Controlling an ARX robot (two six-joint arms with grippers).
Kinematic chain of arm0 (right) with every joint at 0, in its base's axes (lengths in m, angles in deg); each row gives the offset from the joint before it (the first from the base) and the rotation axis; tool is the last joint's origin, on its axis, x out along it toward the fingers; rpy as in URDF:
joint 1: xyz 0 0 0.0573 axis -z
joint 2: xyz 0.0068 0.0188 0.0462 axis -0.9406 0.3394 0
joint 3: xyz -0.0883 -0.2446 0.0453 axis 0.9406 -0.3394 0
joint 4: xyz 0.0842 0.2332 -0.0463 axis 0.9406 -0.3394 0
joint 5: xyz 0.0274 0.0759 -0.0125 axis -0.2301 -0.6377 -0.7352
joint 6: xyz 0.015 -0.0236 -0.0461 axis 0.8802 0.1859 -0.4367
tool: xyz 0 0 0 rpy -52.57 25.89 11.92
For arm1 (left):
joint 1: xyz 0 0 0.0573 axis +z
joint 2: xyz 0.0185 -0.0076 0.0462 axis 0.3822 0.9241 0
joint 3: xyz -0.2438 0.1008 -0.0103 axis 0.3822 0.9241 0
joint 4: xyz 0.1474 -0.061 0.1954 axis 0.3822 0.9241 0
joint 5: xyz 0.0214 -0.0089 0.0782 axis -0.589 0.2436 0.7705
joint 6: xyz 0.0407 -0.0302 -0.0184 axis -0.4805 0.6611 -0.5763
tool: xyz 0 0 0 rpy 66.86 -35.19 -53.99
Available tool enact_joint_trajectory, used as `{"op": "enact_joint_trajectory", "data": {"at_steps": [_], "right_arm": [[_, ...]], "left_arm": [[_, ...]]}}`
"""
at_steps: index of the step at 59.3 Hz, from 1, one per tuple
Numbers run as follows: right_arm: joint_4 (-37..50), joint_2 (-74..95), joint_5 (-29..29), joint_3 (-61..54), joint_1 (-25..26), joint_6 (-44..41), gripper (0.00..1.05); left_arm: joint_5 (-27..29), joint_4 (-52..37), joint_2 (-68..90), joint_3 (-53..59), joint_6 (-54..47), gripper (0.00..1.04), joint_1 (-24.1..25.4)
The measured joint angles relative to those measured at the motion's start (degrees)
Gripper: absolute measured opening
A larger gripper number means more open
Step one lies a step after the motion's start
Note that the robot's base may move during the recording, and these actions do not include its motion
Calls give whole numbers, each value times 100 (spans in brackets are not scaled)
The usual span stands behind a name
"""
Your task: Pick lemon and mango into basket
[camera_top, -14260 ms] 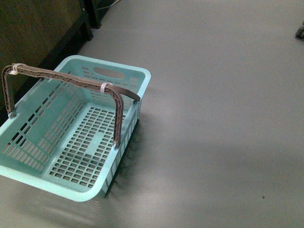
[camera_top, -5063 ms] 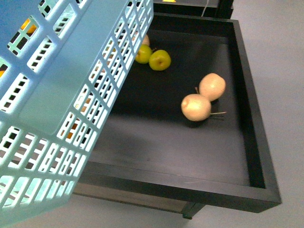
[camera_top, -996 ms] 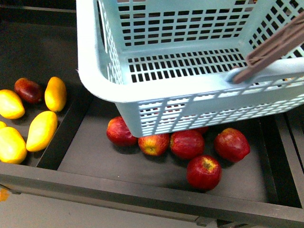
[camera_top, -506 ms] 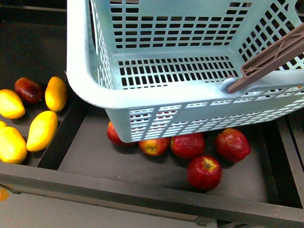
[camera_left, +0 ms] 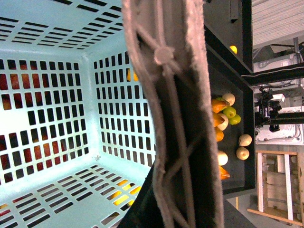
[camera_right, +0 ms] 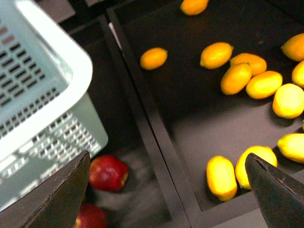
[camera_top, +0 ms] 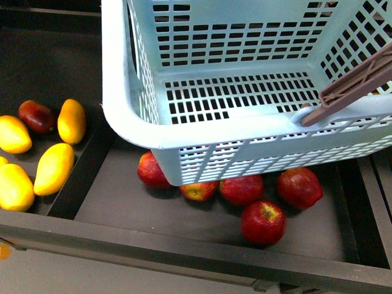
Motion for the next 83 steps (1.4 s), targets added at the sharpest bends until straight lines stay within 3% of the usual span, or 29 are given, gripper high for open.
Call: {"op": "enact_joint_trajectory", "data": {"at_steps": [12,22,37,46,83], "right_arm": [[2612,3088,-219,485,1283,31,96],[3775,5731,-107,1401,1676,48,96],[3541,8889,-105,3423,1934,256,96],[3272,9853,-105,4240,1956,505,96],[2533,11512,-238,6231,1808,1156,96]], "left_arm": [[20,0,-9,0,-7,5,2],[13,0,-9,0,-4,5,2],[22,0,-9,0,-7,5,2],[17,0,-9,0,-4,5,2],[11,0,-9,0,-4,5,2]]}}
